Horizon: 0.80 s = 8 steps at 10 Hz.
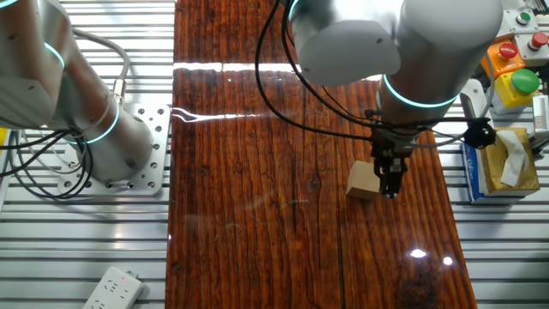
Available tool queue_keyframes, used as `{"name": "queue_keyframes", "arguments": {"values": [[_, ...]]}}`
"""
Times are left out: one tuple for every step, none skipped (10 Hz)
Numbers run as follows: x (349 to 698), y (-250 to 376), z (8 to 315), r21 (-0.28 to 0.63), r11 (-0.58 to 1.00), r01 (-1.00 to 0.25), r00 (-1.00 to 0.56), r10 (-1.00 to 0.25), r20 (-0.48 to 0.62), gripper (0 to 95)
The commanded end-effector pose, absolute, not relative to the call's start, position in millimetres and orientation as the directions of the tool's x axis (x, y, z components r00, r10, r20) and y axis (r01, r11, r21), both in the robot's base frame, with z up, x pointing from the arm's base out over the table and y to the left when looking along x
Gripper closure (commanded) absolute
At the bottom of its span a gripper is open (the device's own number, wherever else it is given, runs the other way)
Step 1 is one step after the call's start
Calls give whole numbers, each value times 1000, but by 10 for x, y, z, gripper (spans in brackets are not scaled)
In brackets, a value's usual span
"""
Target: Pick up the small block on the left and move it to the right
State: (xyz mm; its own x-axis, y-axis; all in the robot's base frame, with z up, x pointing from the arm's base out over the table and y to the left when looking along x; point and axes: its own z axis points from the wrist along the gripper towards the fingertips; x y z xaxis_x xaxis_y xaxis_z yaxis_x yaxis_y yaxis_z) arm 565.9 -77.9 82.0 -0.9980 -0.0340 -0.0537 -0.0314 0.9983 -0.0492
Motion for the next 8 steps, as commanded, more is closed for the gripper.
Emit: {"name": "queue_keyframes", "arguments": {"values": [[5670, -781, 812, -52, 999, -16, -999, -19, -51, 190], [5668, -787, 811, -53, 999, -13, -999, -16, -51, 190], [5666, -795, 811, -52, 999, -14, -999, -17, -50, 190], [5669, -812, 792, -52, 998, -21, -999, -22, -36, 190], [5655, -828, 768, -50, 998, -32, -999, -33, -36, 190], [5640, -839, 744, -51, 998, -41, -998, -43, -36, 190], [5627, -853, 722, -49, 997, -55, -998, -57, -35, 190], [5603, -863, 709, -42, 995, -91, -995, -92, -34, 0]]}}
